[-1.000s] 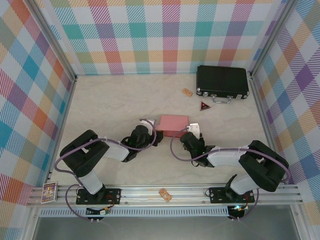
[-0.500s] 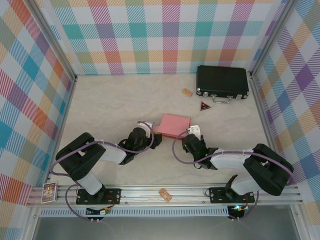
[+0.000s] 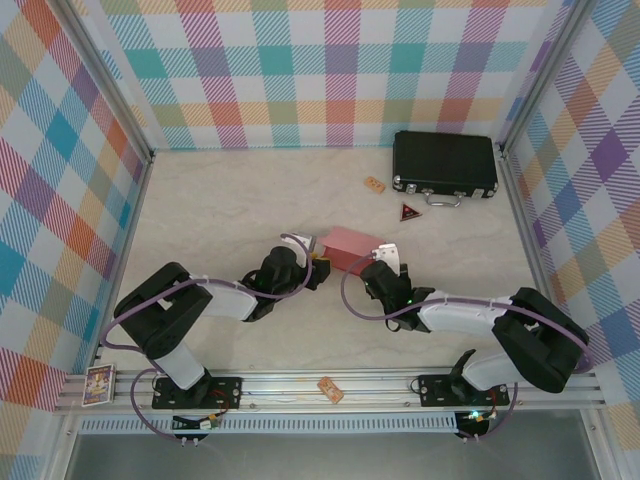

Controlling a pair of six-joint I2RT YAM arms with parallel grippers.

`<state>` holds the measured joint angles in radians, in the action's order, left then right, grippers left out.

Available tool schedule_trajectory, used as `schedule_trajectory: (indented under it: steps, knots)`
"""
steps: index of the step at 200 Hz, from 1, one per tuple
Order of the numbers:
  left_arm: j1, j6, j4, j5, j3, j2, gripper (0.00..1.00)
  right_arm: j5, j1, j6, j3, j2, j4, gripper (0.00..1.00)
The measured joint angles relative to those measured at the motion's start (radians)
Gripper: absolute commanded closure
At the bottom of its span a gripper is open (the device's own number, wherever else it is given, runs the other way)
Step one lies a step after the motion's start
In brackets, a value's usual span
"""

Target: Fold the paper box

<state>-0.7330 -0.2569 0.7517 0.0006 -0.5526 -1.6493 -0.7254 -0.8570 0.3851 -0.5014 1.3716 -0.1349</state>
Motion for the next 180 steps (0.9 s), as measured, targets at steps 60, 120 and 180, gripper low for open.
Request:
schedule_trajectory:
  steps: [60,120,180]
  knots:
    - [0.000,0.007,-0.029,0.002,-0.001,-0.004,0.52,0.005,0.000,0.033,0.000,-0.064,0.066,0.36]
    - [0.000,0.042,-0.090,0.005,0.044,0.094,0.39,0.112,0.000,0.014,0.067,-0.194,0.077,0.29]
    - [-0.001,0.128,-0.288,0.007,0.059,0.354,0.31,0.319,0.000,-0.095,0.096,-0.359,0.130,0.28]
